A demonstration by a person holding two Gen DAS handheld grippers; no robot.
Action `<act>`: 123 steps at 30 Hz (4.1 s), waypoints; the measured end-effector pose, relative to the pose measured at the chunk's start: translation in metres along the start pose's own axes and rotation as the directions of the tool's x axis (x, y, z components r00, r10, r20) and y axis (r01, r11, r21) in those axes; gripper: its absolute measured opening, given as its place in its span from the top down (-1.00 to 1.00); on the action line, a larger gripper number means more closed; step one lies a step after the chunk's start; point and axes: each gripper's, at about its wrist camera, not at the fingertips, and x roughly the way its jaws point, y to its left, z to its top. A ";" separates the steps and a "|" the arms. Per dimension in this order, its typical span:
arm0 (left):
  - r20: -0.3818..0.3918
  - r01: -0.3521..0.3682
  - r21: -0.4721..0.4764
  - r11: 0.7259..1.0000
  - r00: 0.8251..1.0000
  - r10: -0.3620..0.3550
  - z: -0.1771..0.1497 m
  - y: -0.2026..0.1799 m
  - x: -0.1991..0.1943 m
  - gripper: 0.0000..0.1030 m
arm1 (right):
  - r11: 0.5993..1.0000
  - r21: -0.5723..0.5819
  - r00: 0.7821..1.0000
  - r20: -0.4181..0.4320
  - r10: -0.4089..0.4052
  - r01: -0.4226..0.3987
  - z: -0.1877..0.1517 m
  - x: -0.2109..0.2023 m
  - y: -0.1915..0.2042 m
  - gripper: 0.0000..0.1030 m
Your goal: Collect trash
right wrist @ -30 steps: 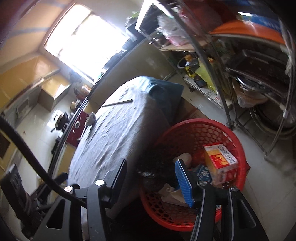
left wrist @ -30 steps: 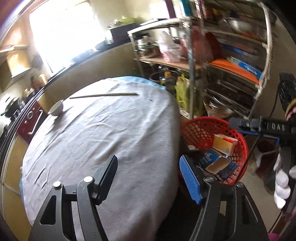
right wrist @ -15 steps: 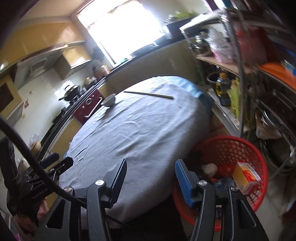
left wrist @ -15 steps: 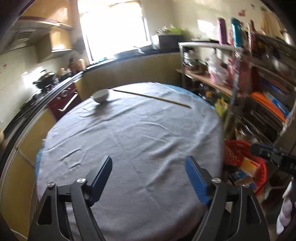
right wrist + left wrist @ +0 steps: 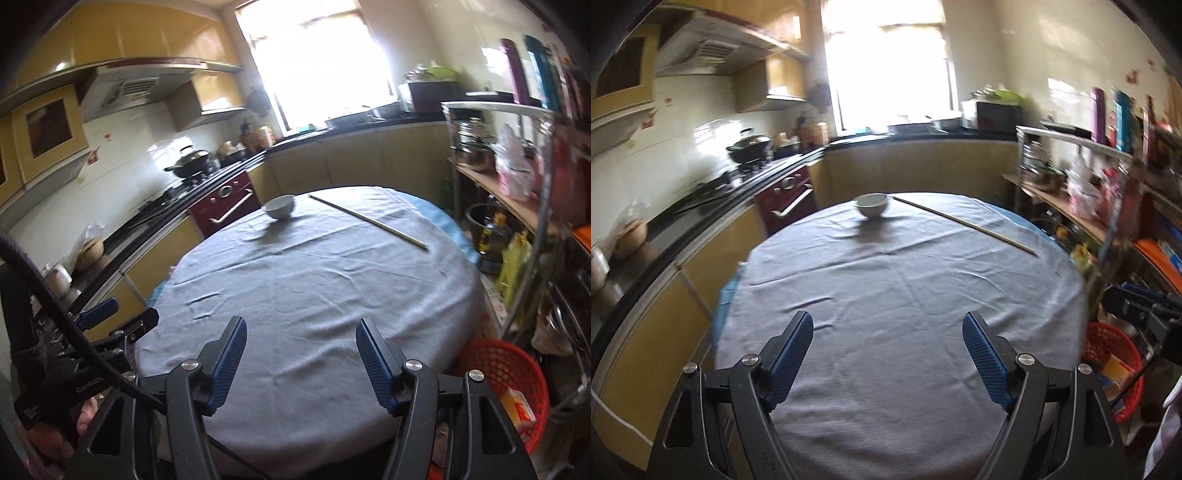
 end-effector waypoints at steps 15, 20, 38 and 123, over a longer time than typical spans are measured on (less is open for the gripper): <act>-0.001 -0.140 -0.111 0.984 0.990 0.140 0.001 0.069 -0.011 -0.62 | 0.996 -0.081 0.998 -0.058 0.025 -0.029 -0.001 0.054 0.067 -0.30; 0.005 -0.152 -0.108 0.982 0.988 0.154 0.001 0.071 -0.015 -0.62 | 0.997 -0.078 0.999 -0.048 0.026 -0.029 0.007 0.060 0.074 -0.30; 0.008 -0.162 -0.095 0.982 0.987 0.163 -0.001 0.070 -0.018 -0.62 | 0.993 -0.116 1.000 -0.020 0.008 -0.010 -0.010 0.047 0.083 -0.30; -0.007 -0.146 -0.078 0.986 0.989 0.146 -0.002 0.067 -0.017 -0.62 | 0.996 -0.087 1.000 -0.023 0.012 -0.014 -0.012 0.045 0.079 -0.30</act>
